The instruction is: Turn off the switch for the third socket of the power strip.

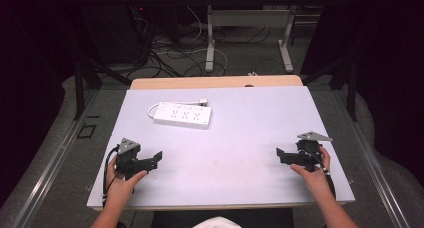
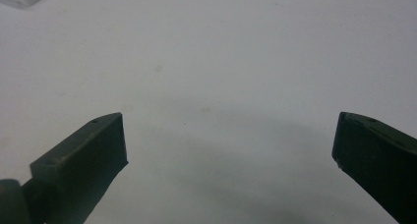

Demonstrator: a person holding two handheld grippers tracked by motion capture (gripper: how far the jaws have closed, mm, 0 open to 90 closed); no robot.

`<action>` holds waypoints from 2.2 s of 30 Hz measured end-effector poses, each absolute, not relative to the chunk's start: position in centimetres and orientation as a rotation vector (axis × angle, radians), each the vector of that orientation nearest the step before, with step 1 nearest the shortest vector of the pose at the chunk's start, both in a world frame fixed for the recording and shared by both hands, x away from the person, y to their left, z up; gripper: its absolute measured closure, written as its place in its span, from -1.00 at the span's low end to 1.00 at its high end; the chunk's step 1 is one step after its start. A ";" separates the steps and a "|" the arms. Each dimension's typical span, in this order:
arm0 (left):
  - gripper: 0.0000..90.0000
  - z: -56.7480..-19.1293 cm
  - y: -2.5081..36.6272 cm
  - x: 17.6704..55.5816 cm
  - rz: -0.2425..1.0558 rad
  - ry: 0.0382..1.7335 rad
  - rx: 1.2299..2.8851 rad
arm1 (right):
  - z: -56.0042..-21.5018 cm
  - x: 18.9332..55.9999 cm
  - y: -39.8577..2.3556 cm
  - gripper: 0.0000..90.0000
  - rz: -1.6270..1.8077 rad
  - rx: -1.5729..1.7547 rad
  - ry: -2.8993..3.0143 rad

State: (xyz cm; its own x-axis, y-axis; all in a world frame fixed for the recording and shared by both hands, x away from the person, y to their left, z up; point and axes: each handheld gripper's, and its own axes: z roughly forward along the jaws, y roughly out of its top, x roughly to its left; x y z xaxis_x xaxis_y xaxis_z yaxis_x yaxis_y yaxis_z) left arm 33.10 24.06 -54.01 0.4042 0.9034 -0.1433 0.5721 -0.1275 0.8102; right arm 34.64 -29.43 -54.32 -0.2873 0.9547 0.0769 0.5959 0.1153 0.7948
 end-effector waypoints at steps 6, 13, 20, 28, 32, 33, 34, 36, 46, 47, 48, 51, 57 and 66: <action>-0.65 -53.7 23.9 33.0 0.514 1.270 1.817 | -54.5 34.8 -29.1 -1.00 1.027 1.494 1.949; -0.64 -52.6 23.7 33.3 0.521 1.267 1.829 | -54.7 34.9 -28.9 -1.00 1.015 1.503 1.952; -0.63 -51.8 23.6 34.4 0.501 1.286 1.833 | -54.8 34.8 -28.8 -0.97 1.004 1.508 1.947; -0.63 -50.4 23.5 35.8 0.531 1.286 1.842 | -54.7 34.7 -29.0 -0.95 1.004 1.513 1.945; -0.63 -49.8 23.5 36.4 0.544 1.280 1.857 | -54.7 34.7 -29.0 -0.94 1.006 1.511 1.943; -0.63 -49.8 23.5 36.6 0.546 1.285 1.849 | -54.7 34.7 -29.0 -0.94 1.006 1.511 1.943; -0.63 -49.6 23.5 36.8 0.542 1.284 1.855 | -54.7 34.7 -29.1 -0.93 1.007 1.509 1.944; -0.63 -49.4 23.4 37.1 0.535 1.285 1.846 | -54.7 34.7 -29.0 -0.93 1.010 1.513 1.941; -0.60 -48.2 21.7 38.8 0.487 1.276 1.865 | -54.7 34.7 -29.0 -0.92 1.001 1.514 1.947; -0.60 -48.1 21.5 38.9 0.484 1.271 1.864 | -54.7 34.7 -29.0 -0.92 1.001 1.514 1.947; -0.59 -48.0 21.3 39.1 0.488 1.263 1.870 | -54.7 34.7 -29.0 -0.91 1.004 1.512 1.949; -0.55 -47.4 20.6 39.6 0.471 1.248 1.891 | -54.7 34.7 -29.1 -0.91 1.004 1.513 1.948; -0.52 -46.1 19.2 40.3 0.473 1.219 1.890 | -54.7 34.7 -29.1 -0.91 1.006 1.517 1.948; -0.48 -44.3 17.4 41.5 0.478 1.181 1.909 | -54.7 34.6 -29.1 -0.91 1.011 1.522 1.946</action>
